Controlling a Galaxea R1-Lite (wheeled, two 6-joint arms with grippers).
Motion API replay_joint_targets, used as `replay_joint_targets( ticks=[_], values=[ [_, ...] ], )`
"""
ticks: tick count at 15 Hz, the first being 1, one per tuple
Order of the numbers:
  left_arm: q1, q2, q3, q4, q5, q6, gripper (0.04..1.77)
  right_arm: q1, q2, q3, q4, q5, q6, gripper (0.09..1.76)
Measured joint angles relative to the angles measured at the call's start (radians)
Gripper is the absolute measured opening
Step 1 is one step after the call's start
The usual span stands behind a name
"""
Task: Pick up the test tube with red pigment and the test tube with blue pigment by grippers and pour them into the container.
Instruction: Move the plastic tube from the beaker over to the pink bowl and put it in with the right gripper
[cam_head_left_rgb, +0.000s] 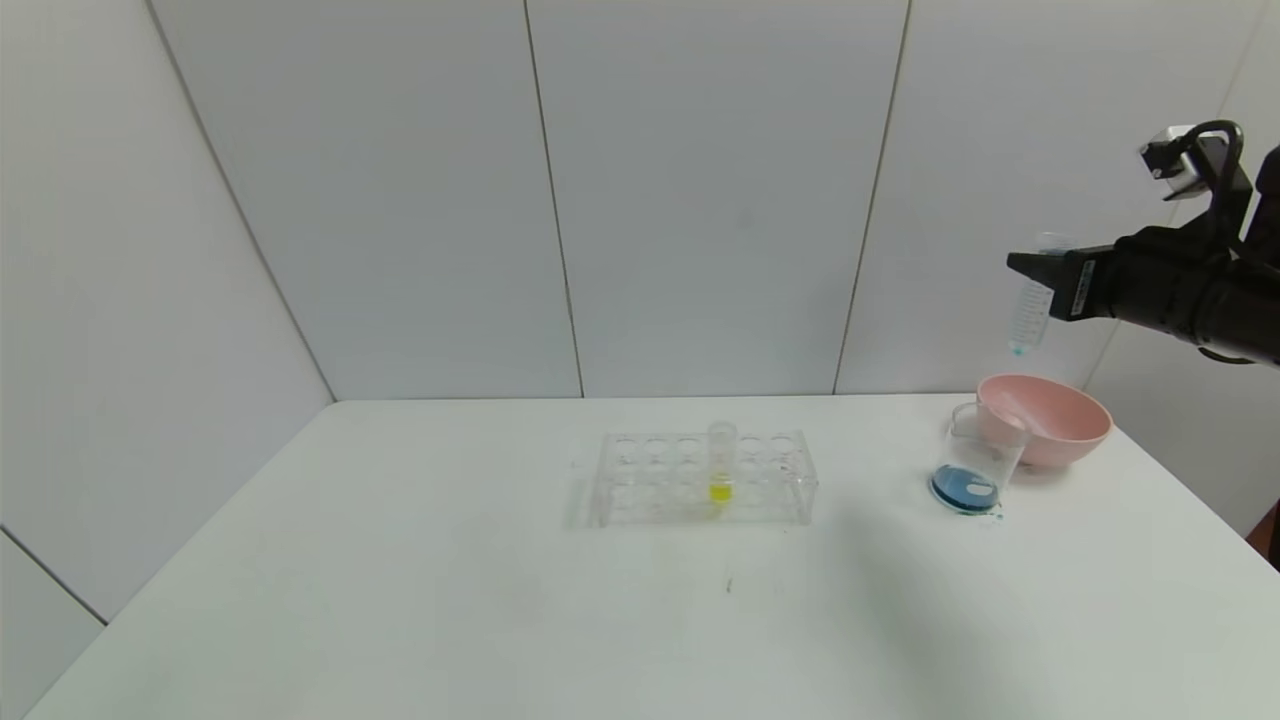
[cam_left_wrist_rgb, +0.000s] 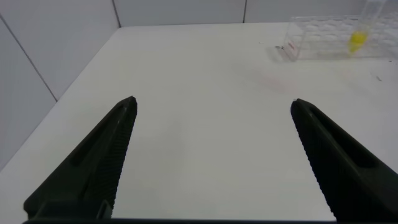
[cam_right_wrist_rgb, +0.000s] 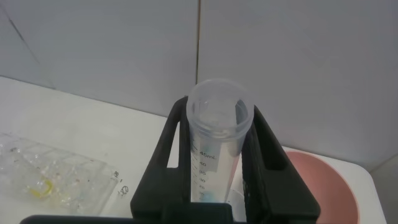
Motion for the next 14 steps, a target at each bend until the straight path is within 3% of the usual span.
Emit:
replay_joint_targets(
  ticks=[5, 14],
  values=[
    [0.000, 0.000, 0.000, 0.000, 0.000, 0.000, 1.76, -0.074, -0.003, 0.063, -0.041, 0.007, 0.023, 0.52],
    [0.000, 0.000, 0.000, 0.000, 0.000, 0.000, 1.76, -0.247, 0.302, -0.066, -0.244, 0.012, 0.029, 0.52]
  ],
)
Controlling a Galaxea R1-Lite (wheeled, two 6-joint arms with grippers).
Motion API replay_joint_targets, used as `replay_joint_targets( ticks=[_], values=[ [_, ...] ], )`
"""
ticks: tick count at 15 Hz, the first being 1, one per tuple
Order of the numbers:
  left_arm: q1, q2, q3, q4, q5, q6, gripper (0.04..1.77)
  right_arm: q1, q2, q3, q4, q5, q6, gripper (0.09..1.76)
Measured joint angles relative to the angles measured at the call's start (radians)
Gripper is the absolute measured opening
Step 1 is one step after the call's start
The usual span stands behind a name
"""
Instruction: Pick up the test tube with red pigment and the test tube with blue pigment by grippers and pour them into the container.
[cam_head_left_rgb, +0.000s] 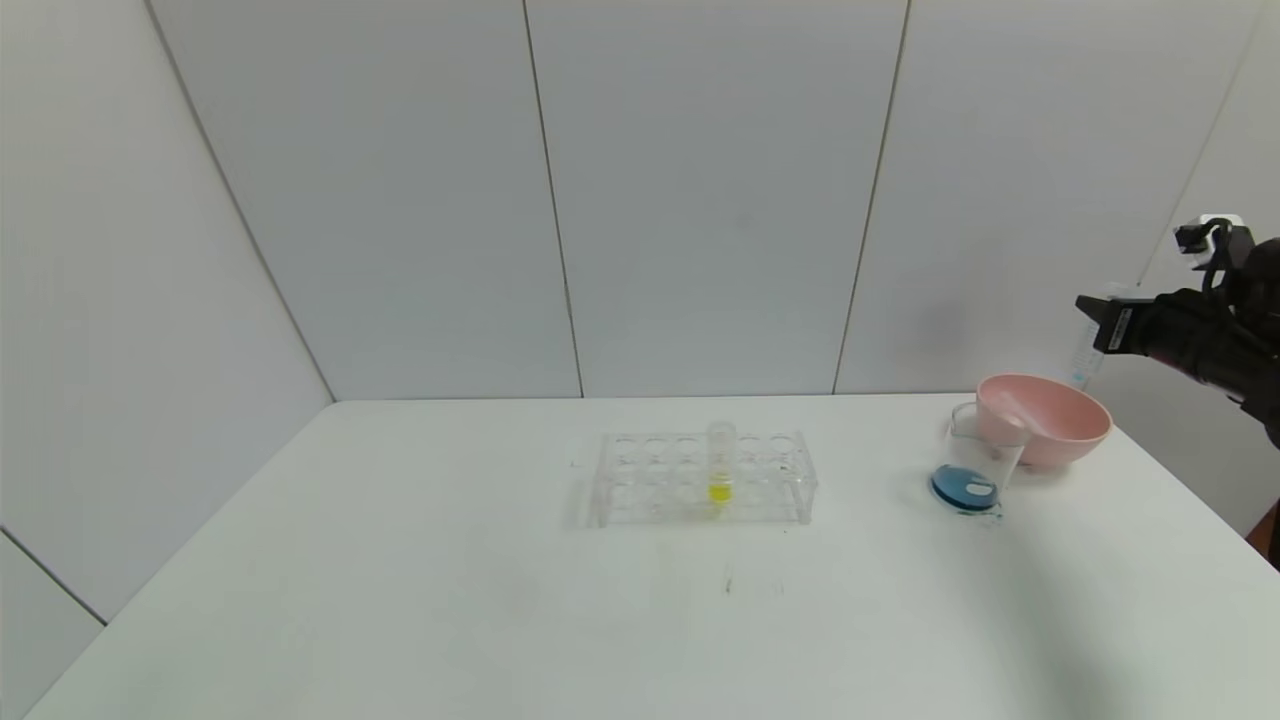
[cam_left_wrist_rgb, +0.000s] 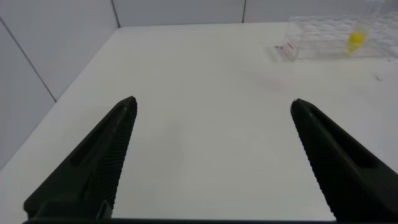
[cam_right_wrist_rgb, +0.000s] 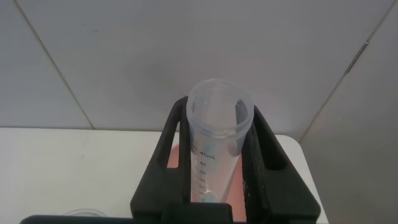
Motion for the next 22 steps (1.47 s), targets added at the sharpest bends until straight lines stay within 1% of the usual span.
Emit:
replay_joint_targets(
  ticks=[2, 4, 7, 8, 10, 13, 16, 18, 20, 22],
  values=[
    [0.000, 0.000, 0.000, 0.000, 0.000, 0.000, 1.76, -0.010, 0.066, -0.038, -0.021, -0.002, 0.003, 0.52],
    [0.000, 0.000, 0.000, -0.001, 0.000, 0.000, 1.76, -0.014, 0.119, -0.062, -0.071, 0.000, 0.019, 0.52],
    [0.000, 0.000, 0.000, 0.000, 0.000, 0.000, 1.76, -0.013, 0.154, -0.071, -0.077, 0.006, 0.029, 0.53],
    [0.000, 0.000, 0.000, 0.000, 0.000, 0.000, 1.76, -0.011, 0.160, -0.072, -0.077, 0.007, 0.029, 0.68],
    [0.000, 0.000, 0.000, 0.000, 0.000, 0.000, 1.76, -0.008, 0.166, -0.072, -0.076, 0.007, 0.029, 0.92],
    [0.000, 0.000, 0.000, -0.001, 0.000, 0.000, 1.76, -0.004, 0.169, -0.069, -0.077, -0.004, 0.027, 1.17],
    [0.000, 0.000, 0.000, 0.000, 0.000, 0.000, 1.76, 0.018, 0.156, -0.057, -0.081, -0.014, 0.027, 1.35],
    [0.000, 0.000, 0.000, 0.000, 0.000, 0.000, 1.76, 0.050, 0.137, -0.039, -0.084, -0.037, 0.029, 1.42],
    [0.000, 0.000, 0.000, 0.000, 0.000, 0.000, 1.76, 0.102, 0.109, -0.001, -0.111, -0.064, 0.058, 1.49],
    [0.000, 0.000, 0.000, 0.000, 0.000, 0.000, 1.76, 0.172, 0.072, 0.069, -0.165, -0.101, 0.080, 1.54]
  ],
)
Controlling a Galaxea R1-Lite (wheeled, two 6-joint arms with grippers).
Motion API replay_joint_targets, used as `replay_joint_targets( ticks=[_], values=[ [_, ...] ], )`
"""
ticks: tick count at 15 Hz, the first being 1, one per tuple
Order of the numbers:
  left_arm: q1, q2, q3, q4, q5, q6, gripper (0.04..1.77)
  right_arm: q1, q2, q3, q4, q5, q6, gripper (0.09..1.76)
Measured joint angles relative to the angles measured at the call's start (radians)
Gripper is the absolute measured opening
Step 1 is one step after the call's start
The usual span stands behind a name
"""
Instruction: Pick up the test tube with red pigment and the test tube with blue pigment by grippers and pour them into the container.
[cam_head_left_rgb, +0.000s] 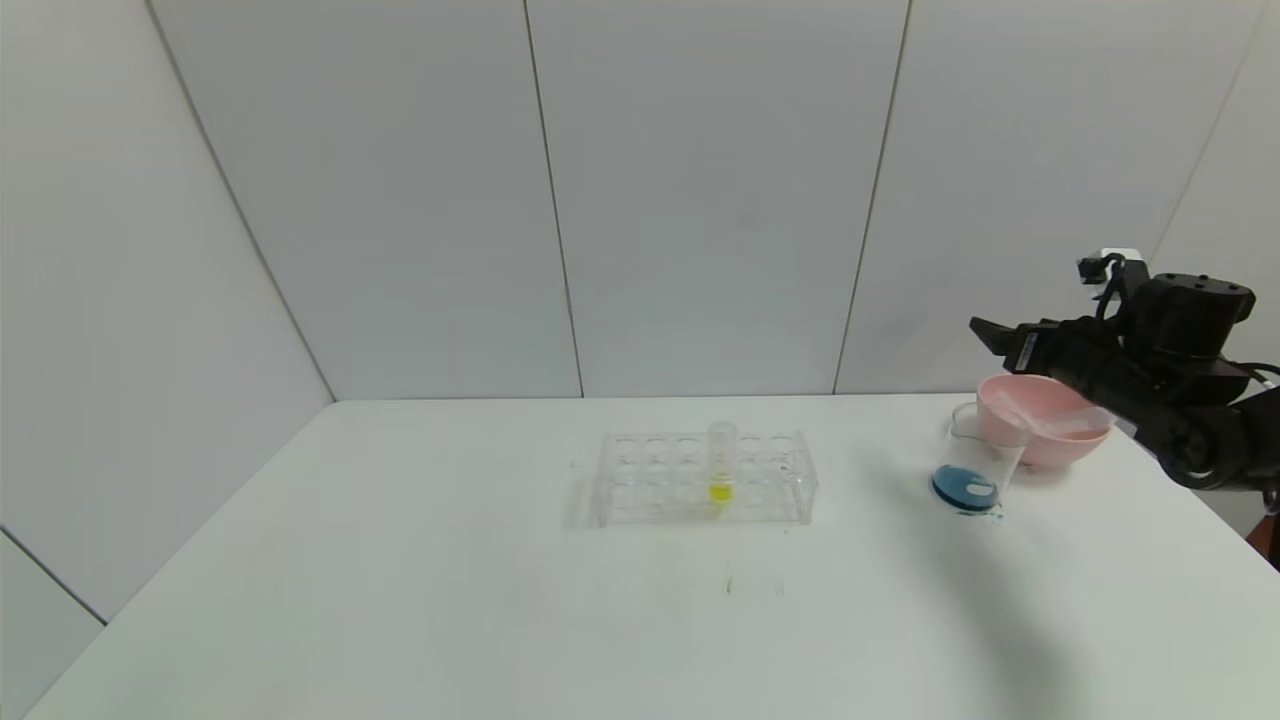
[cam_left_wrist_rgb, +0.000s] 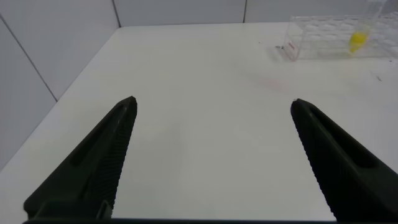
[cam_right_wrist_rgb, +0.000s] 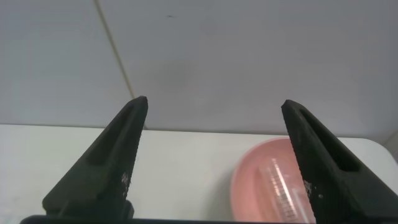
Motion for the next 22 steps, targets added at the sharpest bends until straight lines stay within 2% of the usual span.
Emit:
replay_joint_targets(
  ticks=[3, 7, 11, 14, 17, 22],
  values=[
    [0.000, 0.000, 0.000, 0.000, 0.000, 0.000, 1.76, 0.094, -0.083, 0.129, -0.089, -0.033, 0.005, 1.59],
    [0.000, 0.000, 0.000, 0.000, 0.000, 0.000, 1.76, 0.183, -0.283, 0.294, -0.170, -0.065, 0.003, 1.64],
    [0.000, 0.000, 0.000, 0.000, 0.000, 0.000, 1.76, 0.219, -0.569, 0.444, -0.186, -0.083, -0.004, 1.67],
    [0.000, 0.000, 0.000, 0.000, 0.000, 0.000, 1.76, 0.206, -0.808, 0.552, -0.176, -0.090, -0.010, 1.68],
    [0.000, 0.000, 0.000, 0.000, 0.000, 0.000, 1.76, 0.134, -1.061, 0.614, -0.054, -0.092, -0.028, 1.69],
    [0.000, 0.000, 0.000, 0.000, 0.000, 0.000, 1.76, 0.066, -1.535, 0.641, 0.380, -0.058, -0.044, 1.70]
  ],
)
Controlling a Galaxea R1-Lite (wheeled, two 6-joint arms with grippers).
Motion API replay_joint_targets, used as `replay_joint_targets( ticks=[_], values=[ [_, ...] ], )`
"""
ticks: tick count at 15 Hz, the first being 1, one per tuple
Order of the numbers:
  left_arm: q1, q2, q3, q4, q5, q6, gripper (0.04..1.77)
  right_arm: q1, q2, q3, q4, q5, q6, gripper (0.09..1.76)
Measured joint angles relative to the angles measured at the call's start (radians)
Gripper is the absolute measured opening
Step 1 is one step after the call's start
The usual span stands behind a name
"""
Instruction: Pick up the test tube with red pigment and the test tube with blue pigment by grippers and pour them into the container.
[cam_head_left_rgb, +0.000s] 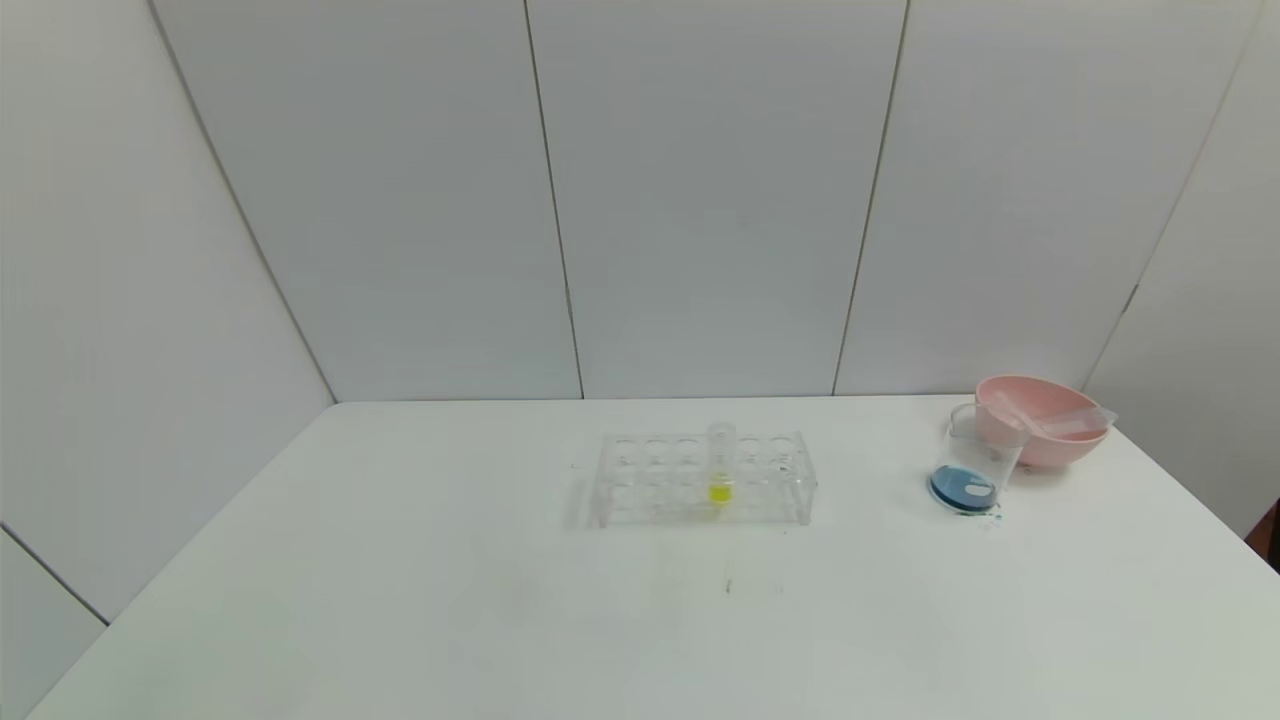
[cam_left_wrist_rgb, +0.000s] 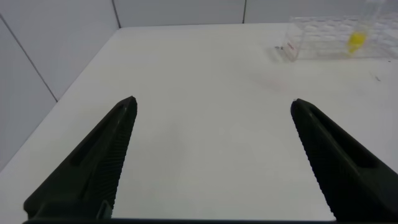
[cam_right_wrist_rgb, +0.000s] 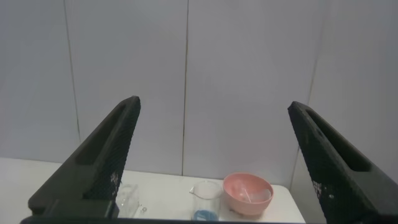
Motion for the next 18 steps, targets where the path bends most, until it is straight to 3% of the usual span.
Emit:
replay_joint_targets(
  ticks=[3, 7, 11, 13, 16, 18],
  values=[
    [0.000, 0.000, 0.000, 0.000, 0.000, 0.000, 1.76, -0.005, -0.257, 0.013, 0.217, 0.022, -0.038, 1.70],
    [0.000, 0.000, 0.000, 0.000, 0.000, 0.000, 1.76, 0.008, -0.500, 0.125, 0.299, 0.008, -0.113, 1.70],
    [0.000, 0.000, 0.000, 0.000, 0.000, 0.000, 1.76, 0.011, -0.566, 0.368, 0.252, -0.025, -0.123, 1.70],
    [0.000, 0.000, 0.000, 0.000, 0.000, 0.000, 1.76, 0.011, -0.574, 0.479, 0.301, -0.026, -0.122, 1.70],
    [0.000, 0.000, 0.000, 0.000, 0.000, 0.000, 1.76, 0.012, -0.576, 0.525, 0.504, -0.048, -0.118, 1.70],
    [0.000, 0.000, 0.000, 0.000, 0.000, 0.000, 1.76, 0.013, -0.576, 0.529, 0.513, -0.068, -0.090, 1.71]
  ],
)
